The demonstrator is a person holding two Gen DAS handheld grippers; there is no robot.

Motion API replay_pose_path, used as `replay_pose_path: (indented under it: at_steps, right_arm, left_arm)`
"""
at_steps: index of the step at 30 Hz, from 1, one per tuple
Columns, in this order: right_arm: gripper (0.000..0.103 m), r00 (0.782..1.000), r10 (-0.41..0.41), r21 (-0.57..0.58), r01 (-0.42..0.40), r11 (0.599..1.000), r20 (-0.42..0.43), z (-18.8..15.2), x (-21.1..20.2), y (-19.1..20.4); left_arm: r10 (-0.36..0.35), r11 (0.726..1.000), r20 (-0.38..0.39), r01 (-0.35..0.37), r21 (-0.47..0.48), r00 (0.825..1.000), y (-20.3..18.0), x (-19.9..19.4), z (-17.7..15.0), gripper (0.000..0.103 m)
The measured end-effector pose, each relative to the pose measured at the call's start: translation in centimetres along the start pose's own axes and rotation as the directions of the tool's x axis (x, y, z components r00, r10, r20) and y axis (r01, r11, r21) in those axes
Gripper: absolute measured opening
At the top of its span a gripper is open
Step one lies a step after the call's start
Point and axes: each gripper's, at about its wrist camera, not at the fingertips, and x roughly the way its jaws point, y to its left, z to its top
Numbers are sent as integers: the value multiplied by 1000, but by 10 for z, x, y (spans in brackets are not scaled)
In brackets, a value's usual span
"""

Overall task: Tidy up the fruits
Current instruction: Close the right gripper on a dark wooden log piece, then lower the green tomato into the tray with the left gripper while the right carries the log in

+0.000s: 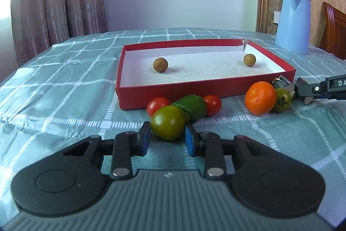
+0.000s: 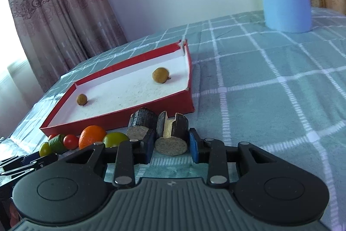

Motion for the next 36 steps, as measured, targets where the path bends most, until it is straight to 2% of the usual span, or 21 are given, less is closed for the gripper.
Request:
replay_pose_path:
  at_steps: [8, 17, 25, 30, 36]
  right_arm:
    - [32, 996, 15, -37, -11, 999, 91, 7, -30, 9]
    - [32, 994, 9, -80, 0, 997, 109, 11, -30, 19]
    - [32, 992, 3, -129, 13, 991, 129, 27, -18, 34]
    - [32, 990, -13, -168, 37, 985, 141, 42, 3, 47]
    - [32, 993, -72, -205, 91, 975, 96, 52, 43, 55]
  left_arm:
    - [-31, 999, 33, 31, -10, 999, 5, -6, -3, 29]
    - [-26, 999, 61, 28, -23, 998, 8, -17, -3, 29]
    - [-27, 1000, 118, 28, -5, 993, 11, -27, 27, 29]
    - [-21, 1000, 145, 22, -6, 989, 6, -9, 57, 29]
    - [-16, 1000, 65, 16, -3, 998, -6, 39, 74, 29]
